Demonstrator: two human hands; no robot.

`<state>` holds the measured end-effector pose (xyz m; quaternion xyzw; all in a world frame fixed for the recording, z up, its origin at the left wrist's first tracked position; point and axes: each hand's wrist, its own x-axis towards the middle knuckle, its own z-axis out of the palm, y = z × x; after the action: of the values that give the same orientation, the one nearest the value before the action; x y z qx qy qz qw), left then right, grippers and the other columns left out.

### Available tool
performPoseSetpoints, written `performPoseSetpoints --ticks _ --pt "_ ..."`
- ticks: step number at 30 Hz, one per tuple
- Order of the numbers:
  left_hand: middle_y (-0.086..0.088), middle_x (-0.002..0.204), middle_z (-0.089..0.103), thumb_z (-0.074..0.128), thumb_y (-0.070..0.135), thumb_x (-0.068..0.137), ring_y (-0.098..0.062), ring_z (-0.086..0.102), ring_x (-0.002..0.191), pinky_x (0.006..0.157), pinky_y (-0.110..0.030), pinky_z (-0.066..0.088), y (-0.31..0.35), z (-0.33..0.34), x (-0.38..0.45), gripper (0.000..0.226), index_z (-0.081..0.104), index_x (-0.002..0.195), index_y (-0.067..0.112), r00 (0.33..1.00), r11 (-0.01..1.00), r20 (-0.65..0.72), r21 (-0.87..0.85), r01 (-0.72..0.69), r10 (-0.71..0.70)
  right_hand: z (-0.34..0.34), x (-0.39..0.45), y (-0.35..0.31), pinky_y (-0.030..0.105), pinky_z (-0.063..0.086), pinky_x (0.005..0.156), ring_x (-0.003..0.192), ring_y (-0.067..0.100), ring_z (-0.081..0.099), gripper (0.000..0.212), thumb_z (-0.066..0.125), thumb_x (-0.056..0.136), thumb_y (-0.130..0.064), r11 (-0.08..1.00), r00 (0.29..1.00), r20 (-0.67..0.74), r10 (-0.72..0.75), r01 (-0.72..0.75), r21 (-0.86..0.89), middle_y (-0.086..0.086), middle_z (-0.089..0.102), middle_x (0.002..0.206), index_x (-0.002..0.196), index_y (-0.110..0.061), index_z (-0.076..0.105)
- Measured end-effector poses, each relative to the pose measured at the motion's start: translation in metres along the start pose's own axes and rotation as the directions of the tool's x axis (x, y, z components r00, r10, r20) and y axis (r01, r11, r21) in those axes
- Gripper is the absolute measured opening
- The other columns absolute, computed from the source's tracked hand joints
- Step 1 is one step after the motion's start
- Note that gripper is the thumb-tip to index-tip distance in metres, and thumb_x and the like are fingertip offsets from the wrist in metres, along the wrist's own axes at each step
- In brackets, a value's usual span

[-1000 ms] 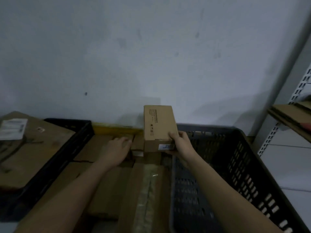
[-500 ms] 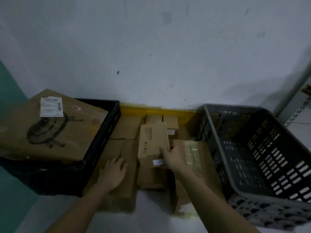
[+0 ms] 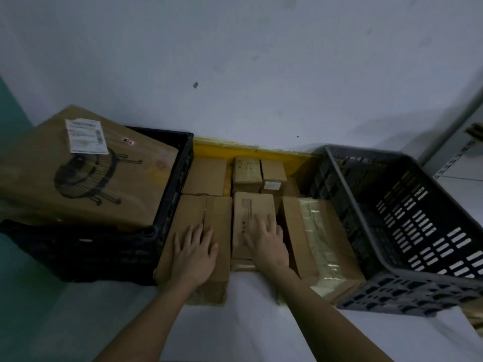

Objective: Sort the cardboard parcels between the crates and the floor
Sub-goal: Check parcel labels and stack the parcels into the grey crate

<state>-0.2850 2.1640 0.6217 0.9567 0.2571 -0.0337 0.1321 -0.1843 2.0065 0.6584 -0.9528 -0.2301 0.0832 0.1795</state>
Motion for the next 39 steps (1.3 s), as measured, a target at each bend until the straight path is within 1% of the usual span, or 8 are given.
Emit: performPoseSetpoints --ticks 5,11,20,24,27,31,35,39 --pt "0.003 0.167 0.006 0.014 0.051 0.104 -0.019 -0.003 0.154 0.122 -0.05 -0.006 0.001 -0.001 -0.003 0.059 0.011 0.159 0.031 1.0 1.0 -0.011 -0.002 -0.004 0.004 -0.003 -0.004 0.006 0.056 0.027 0.117 0.149 0.037 0.002 0.053 0.042 0.1 -0.052 0.994 0.984 0.158 -0.082 0.093 -0.058 -0.002 0.015 0.161 0.148 -0.033 0.028" --pt "0.004 0.167 0.007 0.013 0.052 0.103 -0.02 -0.001 0.154 0.123 -0.05 -0.005 0.002 -0.004 -0.002 0.06 0.01 0.159 0.031 1.0 1.0 -0.012 0.016 0.007 -0.007 -0.035 -0.017 0.019 0.037 0.031 0.115 0.145 0.024 0.027 0.05 0.043 0.105 -0.036 0.993 0.996 -0.01 -0.088 0.089 0.078 0.002 0.028 0.159 0.152 -0.023 0.031" --pt "0.0 0.167 0.007 0.021 0.05 0.104 -0.023 0.001 0.154 0.124 -0.051 0.0 0.006 -0.015 -0.001 0.059 0.013 0.159 0.027 1.0 1.0 0.004 -0.017 0.0 0.0 -0.066 -0.035 0.039 0.03 0.039 0.104 0.13 0.017 0.043 0.041 0.047 0.103 -0.035 0.983 0.983 -0.182 -0.036 0.069 0.173 -0.002 0.044 0.145 0.143 -0.025 0.044" --pt "-0.004 0.165 0.013 0.032 0.044 0.105 -0.023 0.006 0.153 0.124 -0.045 0.01 0.038 -0.029 -0.014 0.056 0.024 0.156 0.023 0.99 0.974 -0.13 -0.214 -0.076 0.049 -0.079 -0.039 0.059 0.033 0.037 0.107 0.135 0.02 0.038 0.042 0.045 0.104 -0.03 0.988 0.975 -0.22 -0.001 0.035 0.148 0.001 0.041 0.149 0.145 -0.022 0.042" --pt "0.002 0.159 0.027 0.041 0.037 0.104 -0.017 0.025 0.145 0.116 -0.036 0.03 0.077 -0.037 -0.035 0.048 0.038 0.15 0.024 0.967 0.876 -0.23 -0.436 -0.204 0.111 -0.084 -0.042 0.079 0.034 0.04 0.106 0.134 0.021 0.04 0.042 0.047 0.103 -0.028 0.988 0.969 -0.248 0.02 0.018 0.152 0.002 0.043 0.149 0.145 -0.023 0.043" --pt "0.007 0.15 0.039 0.047 0.033 0.104 -0.01 0.045 0.128 0.103 -0.031 0.041 0.124 -0.031 -0.06 0.042 0.042 0.145 0.027 0.995 0.674 -0.031 -0.733 -0.089 0.098 -0.089 -0.056 0.113 0.039 0.041 0.106 0.132 0.027 0.039 0.041 0.047 0.103 -0.026 0.983 0.972 -0.209 0.102 -0.066 0.17 0.007 0.042 0.147 0.143 -0.017 0.042" --pt "-0.003 0.146 0.049 0.05 0.034 0.103 -0.019 0.05 0.129 0.102 -0.03 0.042 0.166 -0.017 -0.06 0.048 0.04 0.148 0.019 0.976 0.595 0.203 -0.795 0.119 0.076 -0.084 -0.068 0.146 0.046 0.042 0.101 0.124 0.036 0.043 0.033 0.042 0.101 -0.024 0.972 0.972 -0.101 0.211 -0.198 0.125 0.016 0.043 0.139 0.131 -0.01 0.042" --pt "-0.006 0.152 0.041 0.052 0.043 0.1 -0.028 0.046 0.134 0.102 -0.04 0.047 0.197 -0.005 -0.061 0.062 0.03 0.153 0.021 0.885 0.442 0.466 -0.796 0.414 0.011 -0.071 -0.076 0.155 0.045 0.037 0.106 0.129 0.033 0.041 0.031 0.042 0.098 -0.025 0.981 0.981 -0.029 0.194 -0.193 0.035 0.014 0.044 0.141 0.126 -0.011 0.045"
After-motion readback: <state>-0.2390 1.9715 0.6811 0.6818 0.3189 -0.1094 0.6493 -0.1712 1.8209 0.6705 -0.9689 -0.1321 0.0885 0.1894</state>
